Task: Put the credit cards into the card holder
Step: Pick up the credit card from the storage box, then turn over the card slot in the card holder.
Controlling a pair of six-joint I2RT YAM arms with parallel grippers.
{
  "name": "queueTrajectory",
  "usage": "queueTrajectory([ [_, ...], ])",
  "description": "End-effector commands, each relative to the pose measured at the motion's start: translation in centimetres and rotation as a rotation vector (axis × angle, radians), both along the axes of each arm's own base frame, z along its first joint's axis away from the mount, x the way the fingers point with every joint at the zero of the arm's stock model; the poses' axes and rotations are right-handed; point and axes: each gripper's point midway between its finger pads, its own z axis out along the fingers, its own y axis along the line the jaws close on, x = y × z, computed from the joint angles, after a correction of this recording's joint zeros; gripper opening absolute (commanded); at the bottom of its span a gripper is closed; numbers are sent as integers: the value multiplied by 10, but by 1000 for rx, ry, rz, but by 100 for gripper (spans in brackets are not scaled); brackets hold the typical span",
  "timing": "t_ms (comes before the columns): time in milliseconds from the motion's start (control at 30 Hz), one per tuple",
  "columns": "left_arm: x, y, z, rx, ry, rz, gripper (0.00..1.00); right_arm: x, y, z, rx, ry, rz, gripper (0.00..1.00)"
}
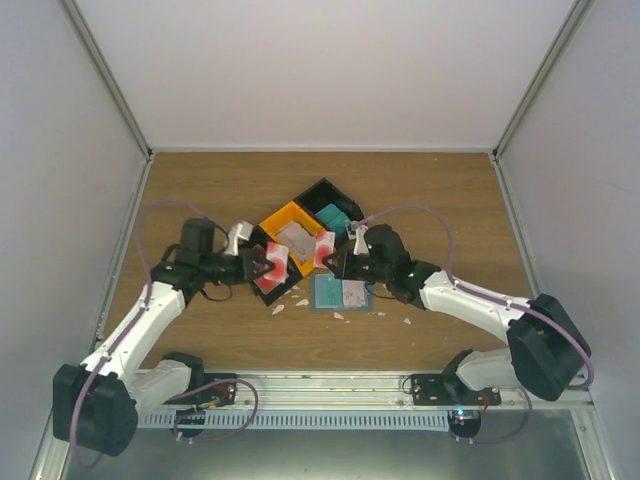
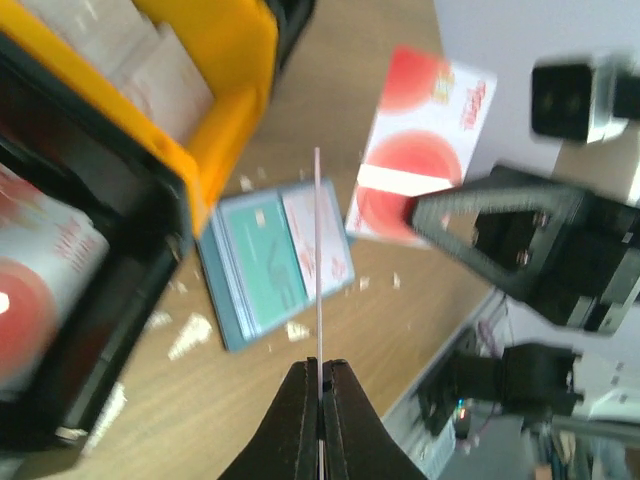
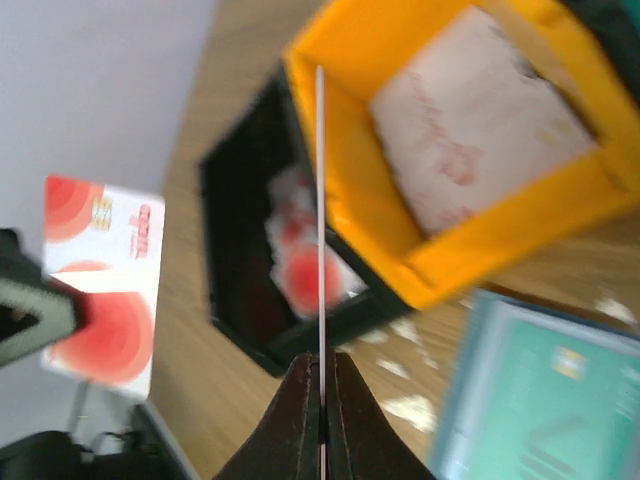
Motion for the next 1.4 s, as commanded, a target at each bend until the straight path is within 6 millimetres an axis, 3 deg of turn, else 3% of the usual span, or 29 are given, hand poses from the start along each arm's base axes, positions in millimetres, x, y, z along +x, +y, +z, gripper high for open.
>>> queueTrajectory([
  [0,-10,-37,-24,-4,28,-27,0,-22,-51,-60,-315,81,-37,1],
  [100,-22,-62,-50,17,73,-63,0,-36,-61,-77,-363,135,-11,1],
  [233,-29,-80,-76,86,105,-73,0,-43,-66,-89,-407,163,8,1],
  [500,-36,-87,-110,153,180,-97,0,-54,-66,-108,-449,220,70,0],
  [833,-42,-95,-125,155,237,-159,0,-65,-75,-129,-493,276,81,1],
  [1167,-42,-100,-121,143,228,-181,0,-65,-82,-137,-526,293,52,0],
  [1367,-34,-87,-116,205,198,-108,0,-66,-82,-142,-526,302,51,1],
])
